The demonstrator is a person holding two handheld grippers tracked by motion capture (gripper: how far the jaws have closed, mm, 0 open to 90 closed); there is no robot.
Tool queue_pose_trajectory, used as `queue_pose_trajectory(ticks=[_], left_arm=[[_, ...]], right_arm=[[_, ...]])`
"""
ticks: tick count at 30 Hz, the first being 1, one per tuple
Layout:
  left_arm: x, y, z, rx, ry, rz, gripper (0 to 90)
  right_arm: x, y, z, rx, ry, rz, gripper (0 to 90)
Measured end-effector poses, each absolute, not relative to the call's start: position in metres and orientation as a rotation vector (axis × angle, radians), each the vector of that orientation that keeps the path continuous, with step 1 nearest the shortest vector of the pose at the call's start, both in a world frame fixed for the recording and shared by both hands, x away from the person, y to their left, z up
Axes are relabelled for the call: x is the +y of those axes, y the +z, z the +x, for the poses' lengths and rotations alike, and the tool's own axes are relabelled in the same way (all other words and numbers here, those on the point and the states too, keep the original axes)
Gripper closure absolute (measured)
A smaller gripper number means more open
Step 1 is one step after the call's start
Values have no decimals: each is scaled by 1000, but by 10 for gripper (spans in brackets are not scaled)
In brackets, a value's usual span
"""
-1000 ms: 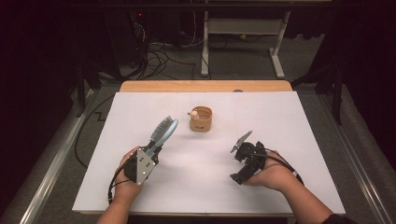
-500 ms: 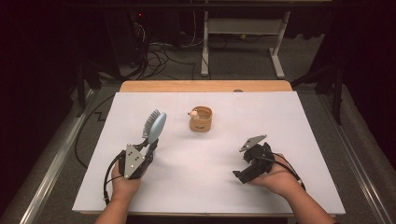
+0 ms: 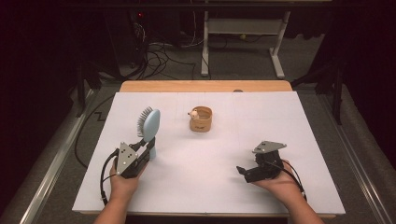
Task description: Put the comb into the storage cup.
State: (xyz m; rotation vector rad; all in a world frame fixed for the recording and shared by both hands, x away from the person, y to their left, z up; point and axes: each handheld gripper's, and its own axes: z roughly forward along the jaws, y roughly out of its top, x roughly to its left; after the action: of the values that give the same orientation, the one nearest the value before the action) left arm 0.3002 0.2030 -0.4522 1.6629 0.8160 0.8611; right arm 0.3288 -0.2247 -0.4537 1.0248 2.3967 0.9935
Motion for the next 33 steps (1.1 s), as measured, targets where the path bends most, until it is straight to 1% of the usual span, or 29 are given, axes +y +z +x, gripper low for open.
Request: queue_pose_trajectory(ticks=[14, 18, 33], left_arm=[[207, -452, 300, 831, 767, 1628, 770], [207, -451, 299, 831, 743, 1613, 770], [196, -449, 293, 766, 718, 1616, 771]], right_arm=[[-238, -463, 318, 2181, 1241, 1078, 2], [-239, -464, 314, 2140, 1259, 1055, 1], [-243, -468, 308, 2091, 1331, 1044, 1]])
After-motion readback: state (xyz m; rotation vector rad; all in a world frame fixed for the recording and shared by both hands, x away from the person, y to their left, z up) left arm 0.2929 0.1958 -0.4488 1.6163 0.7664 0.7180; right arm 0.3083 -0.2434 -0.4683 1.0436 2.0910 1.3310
